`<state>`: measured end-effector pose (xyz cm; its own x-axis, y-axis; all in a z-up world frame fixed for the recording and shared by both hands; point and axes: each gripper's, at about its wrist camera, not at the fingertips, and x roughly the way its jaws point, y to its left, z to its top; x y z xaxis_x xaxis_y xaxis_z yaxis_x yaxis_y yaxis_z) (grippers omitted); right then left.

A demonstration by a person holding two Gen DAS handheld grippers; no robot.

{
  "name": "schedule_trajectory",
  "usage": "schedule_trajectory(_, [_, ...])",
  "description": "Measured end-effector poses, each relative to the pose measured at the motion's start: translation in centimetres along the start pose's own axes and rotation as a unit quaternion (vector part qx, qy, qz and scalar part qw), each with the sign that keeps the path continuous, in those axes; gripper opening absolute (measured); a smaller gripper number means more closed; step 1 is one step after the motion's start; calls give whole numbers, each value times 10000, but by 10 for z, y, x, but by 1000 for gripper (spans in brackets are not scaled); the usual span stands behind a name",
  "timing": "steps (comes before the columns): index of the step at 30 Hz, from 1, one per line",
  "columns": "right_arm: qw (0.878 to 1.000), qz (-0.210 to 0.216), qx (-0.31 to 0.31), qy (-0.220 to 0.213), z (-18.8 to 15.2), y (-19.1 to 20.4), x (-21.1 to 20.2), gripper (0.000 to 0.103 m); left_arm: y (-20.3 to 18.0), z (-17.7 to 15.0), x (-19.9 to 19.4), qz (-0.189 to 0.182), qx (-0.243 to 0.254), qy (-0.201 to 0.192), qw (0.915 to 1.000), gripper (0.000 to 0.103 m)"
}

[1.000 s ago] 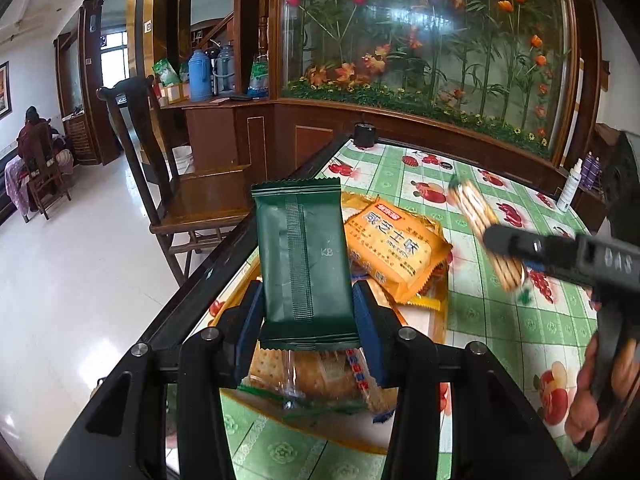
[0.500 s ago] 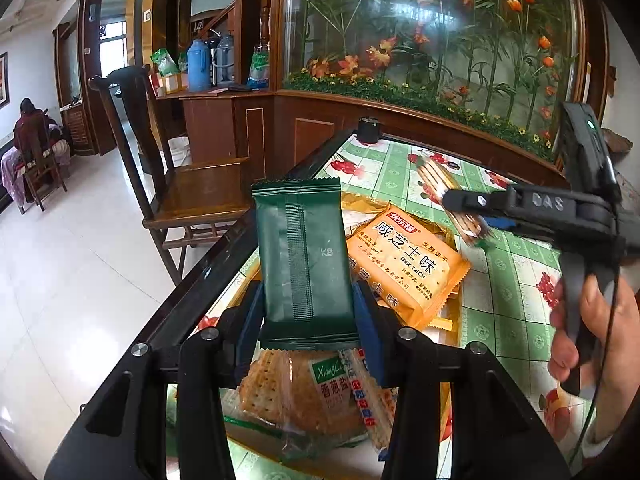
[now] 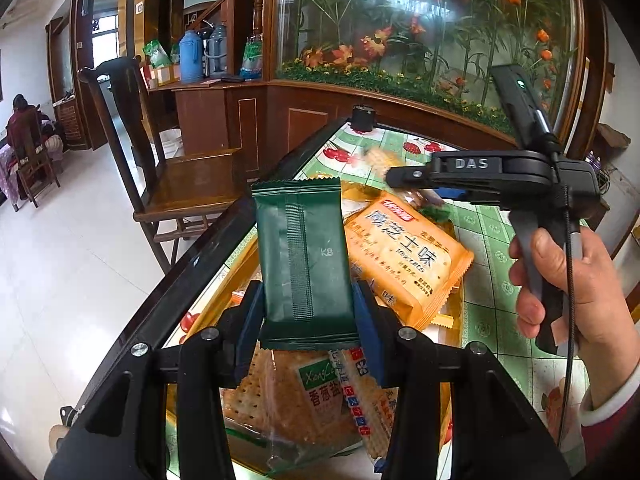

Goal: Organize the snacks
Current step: 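Lower both packs into the tray and open both grippers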

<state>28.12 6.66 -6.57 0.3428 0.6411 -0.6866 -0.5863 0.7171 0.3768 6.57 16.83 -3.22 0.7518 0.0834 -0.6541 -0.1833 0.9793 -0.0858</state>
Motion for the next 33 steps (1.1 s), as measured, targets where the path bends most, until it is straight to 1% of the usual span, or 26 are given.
schedule_trajectory(4, [9996,96,-201,180,-1,13,14,49,-2,0,1,-17,6,19,10000,43])
schedule_trajectory(7, [9991,45,-344,262,-3,20,20,49,-3,1,3,-14,13,49,10000,43])
schedule_trajectory(11, [9992,83,-213,317,-7,16,22,50,-5,2,2,-2,52,76,10000,43])
schedule_trajectory(17, [9998,134,-114,134,-10,16,13,53,-9,4,4,41,92,106,9999,43])
schedule_trajectory(19, [9998,130,-109,36,-12,17,6,60,-9,3,7,53,113,143,9998,43])
schedule_trajectory(20, [9999,133,-107,-21,-13,17,2,66,-10,3,9,62,122,153,9998,43])
schedule_trajectory(21, [9998,154,-102,-87,-14,17,-3,70,-11,2,10,80,134,167,9997,43])
schedule_trajectory(23, [9996,195,-95,-157,-16,19,-11,71,-13,4,12,97,155,206,9996,43])
schedule_trajectory(27, [9997,187,-99,-118,-21,19,-17,73,-14,5,17,105,119,294,9994,44])
schedule_trajectory(29, [9997,218,-31,-114,-25,18,-21,73,-14,6,19,103,73,363,9993,50])
schedule_trajectory(31, [9996,253,10,-156,-31,18,-28,73,-17,5,22,81,98,473,9988,70])
schedule_trajectory(33, [9993,282,53,-244,-38,17,-40,73,-21,3,20,162,196,442,9987,77])
